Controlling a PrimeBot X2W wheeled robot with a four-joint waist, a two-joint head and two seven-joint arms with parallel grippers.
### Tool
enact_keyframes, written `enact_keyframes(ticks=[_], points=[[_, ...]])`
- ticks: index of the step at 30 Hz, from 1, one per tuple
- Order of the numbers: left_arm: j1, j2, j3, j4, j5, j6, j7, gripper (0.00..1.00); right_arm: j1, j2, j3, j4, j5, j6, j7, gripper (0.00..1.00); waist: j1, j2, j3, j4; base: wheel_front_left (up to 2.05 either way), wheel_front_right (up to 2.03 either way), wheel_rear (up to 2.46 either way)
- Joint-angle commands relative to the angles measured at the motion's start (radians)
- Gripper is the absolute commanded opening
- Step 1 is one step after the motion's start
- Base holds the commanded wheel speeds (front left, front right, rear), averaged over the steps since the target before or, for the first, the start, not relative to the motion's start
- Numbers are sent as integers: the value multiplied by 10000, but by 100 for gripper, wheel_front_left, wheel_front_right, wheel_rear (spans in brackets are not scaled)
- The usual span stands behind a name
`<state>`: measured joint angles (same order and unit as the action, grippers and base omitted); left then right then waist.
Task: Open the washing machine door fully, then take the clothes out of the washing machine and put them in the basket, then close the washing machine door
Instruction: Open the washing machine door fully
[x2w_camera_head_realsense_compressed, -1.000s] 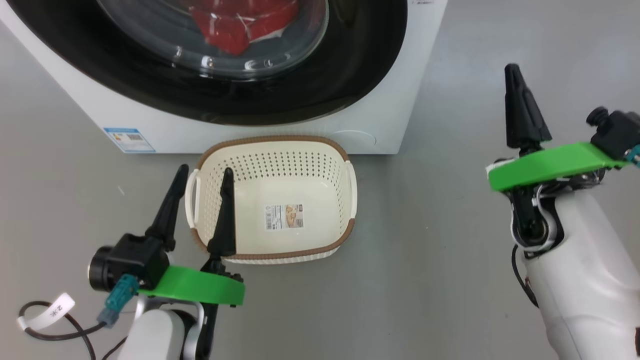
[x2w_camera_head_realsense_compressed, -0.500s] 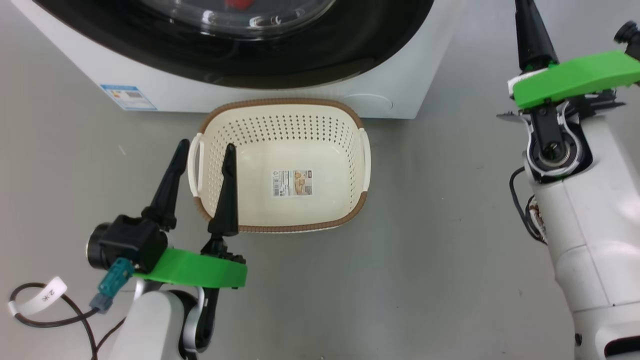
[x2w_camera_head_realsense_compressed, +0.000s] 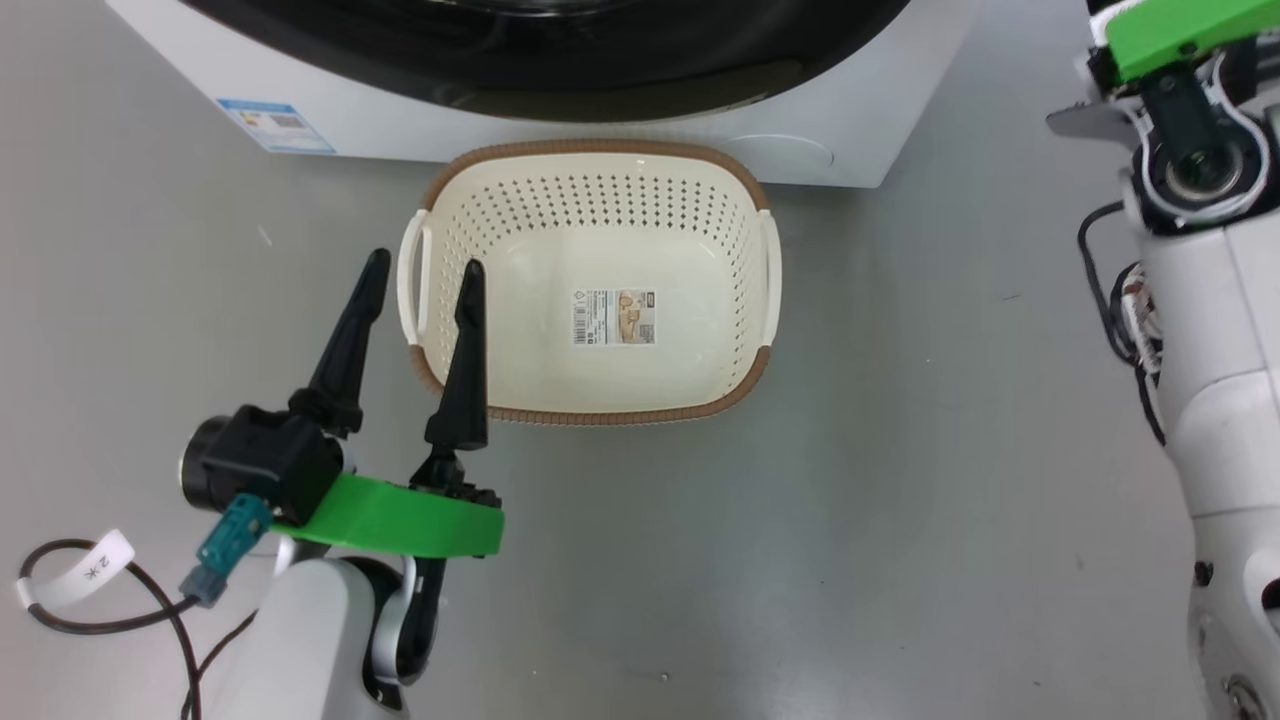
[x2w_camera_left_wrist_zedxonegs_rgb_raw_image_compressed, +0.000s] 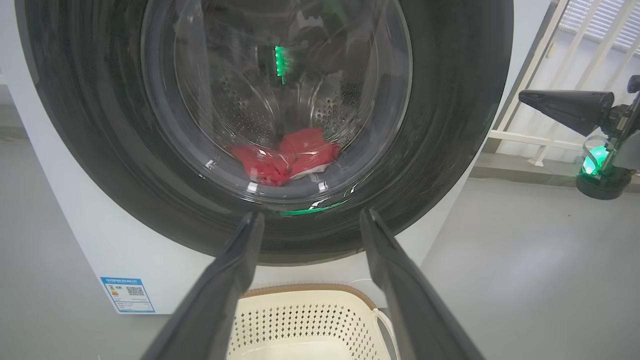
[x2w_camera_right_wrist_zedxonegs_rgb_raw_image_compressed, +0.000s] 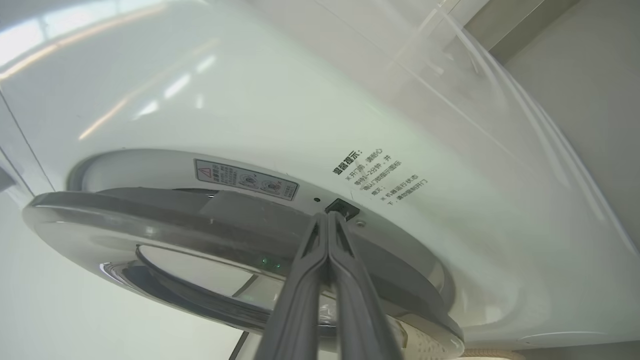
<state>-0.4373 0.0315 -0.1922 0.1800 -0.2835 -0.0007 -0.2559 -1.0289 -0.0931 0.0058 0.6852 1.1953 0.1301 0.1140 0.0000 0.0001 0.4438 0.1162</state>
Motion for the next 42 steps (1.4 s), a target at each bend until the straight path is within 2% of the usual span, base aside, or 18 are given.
enact_keyframes(ticks=[1, 14, 19, 33, 42], points=[[-137, 187, 255, -225, -62, -26, -59, 100, -407, 67, 42, -142, 105, 6, 254, 0, 0, -1, 130, 127, 0, 0, 0], [-279, 187, 67, -207, -173, -4, -59, 100, -1897, -486, 8, 791, 427, 6, 2245, 0, 0, -1, 558, 558, 0, 0, 0], [-313, 187, 13, -172, -206, -30, -59, 100, -2359, -607, 56, 1010, 312, 6, 2644, 0, 0, -1, 683, 672, 0, 0, 0], [-468, 187, -262, -30, -354, -20, -59, 100, -3469, -618, 197, 2090, 35, 6, 4081, 0, 0, -1, 866, 987, 0, 0, 0], [-473, 187, -164, -21, -303, -19, -59, 100, -3520, -503, 125, 2059, 170, 6, 4800, 0, 0, -1, 808, 910, 0, 0, 0]])
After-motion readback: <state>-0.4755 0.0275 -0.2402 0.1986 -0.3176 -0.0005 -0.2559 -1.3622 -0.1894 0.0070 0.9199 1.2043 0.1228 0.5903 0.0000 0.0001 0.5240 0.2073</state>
